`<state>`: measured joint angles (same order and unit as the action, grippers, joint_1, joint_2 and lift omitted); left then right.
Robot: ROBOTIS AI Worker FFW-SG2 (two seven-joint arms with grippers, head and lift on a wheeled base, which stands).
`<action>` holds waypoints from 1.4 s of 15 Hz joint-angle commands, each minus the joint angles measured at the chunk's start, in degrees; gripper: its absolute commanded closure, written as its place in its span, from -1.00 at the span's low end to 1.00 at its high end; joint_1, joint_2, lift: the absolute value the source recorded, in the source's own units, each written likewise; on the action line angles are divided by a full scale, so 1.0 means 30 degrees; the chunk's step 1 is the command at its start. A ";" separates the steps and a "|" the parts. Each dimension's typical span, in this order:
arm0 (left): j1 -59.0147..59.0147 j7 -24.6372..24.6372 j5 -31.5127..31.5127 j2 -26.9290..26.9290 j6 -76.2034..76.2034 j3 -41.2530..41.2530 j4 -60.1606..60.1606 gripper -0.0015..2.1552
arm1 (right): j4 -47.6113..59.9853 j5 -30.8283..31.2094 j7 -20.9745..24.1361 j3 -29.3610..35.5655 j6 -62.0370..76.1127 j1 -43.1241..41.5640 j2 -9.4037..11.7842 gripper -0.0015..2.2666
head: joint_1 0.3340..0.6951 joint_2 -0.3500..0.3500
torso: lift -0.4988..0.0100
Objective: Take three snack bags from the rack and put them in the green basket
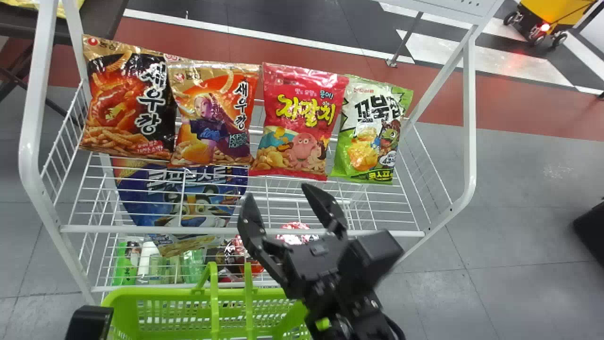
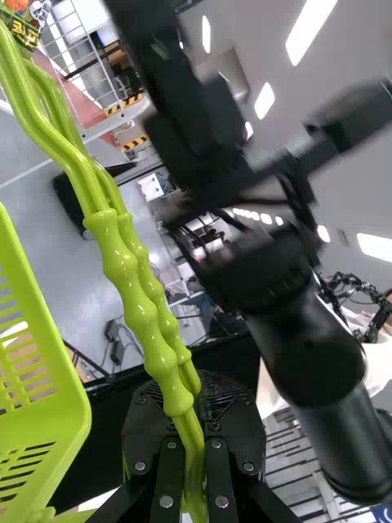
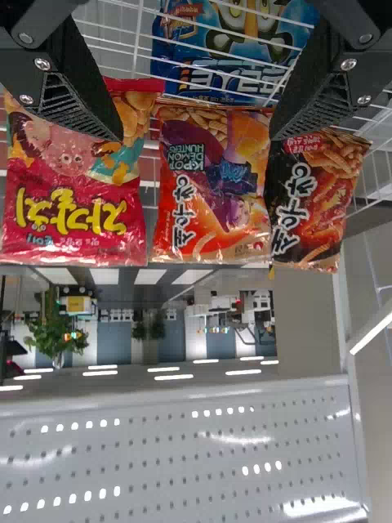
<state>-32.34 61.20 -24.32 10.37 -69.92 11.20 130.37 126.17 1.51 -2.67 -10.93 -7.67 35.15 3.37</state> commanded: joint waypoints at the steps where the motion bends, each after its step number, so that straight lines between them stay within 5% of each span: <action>1: -0.0001 0.0020 0.0020 0.0059 0.0000 0.0018 -0.0010 0.55 | -0.1832 -0.0240 0.0098 -0.0547 -0.2295 -0.3220 -0.0157 -0.85 | 1.00 -1.00 | 0.92; 12: 0.0145 0.0049 -0.0127 0.0527 0.0000 -0.0246 -0.0127 0.55 | -0.8863 -0.2057 0.0303 -0.0986 -0.6807 -1.2361 -0.0919 -0.83 | 1.00 -0.54 | 0.92; 14: 0.0204 0.0049 -0.0185 0.0557 0.0000 -0.0305 -0.0156 0.55 | -0.9391 -0.2525 -0.0107 -0.0928 -0.7275 -1.2713 -0.0919 -0.55 | 1.00 -0.51 | 0.92; 15: 0.0233 0.0049 -0.0215 0.0586 0.0000 -0.0275 -0.0156 0.55 | -0.9391 -0.2525 -0.0224 -0.0928 -0.7393 -1.2771 -0.0948 -0.26 | 1.00 -0.50 | 0.92; 16: 0.0233 0.0049 -0.0303 0.0615 0.0000 -0.0305 -0.0156 0.55 | -0.9361 -0.2701 -0.0722 -0.0869 -0.7686 -1.2771 -0.0919 0.30 | 1.00 -0.48 | 0.92; 17: 0.0292 0.0020 -0.0332 0.0674 0.0000 -0.0305 -0.0156 0.55 | -0.9244 -0.2906 -0.0810 -0.0811 -0.7686 -1.2625 -0.0889 0.65 | 1.00 -0.46 | 0.92; 21: 0.0262 -0.0010 -0.0420 0.0703 0.0000 -0.0305 -0.0156 0.55 | -0.7105 -0.2906 -0.0898 -0.0781 -0.7627 -1.1072 -0.0860 0.78 | 1.00 -0.44 | 0.92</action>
<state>-31.47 61.22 -25.41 12.48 -69.92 10.28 129.84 102.39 -7.12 -5.45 -13.31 -30.72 0.21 0.78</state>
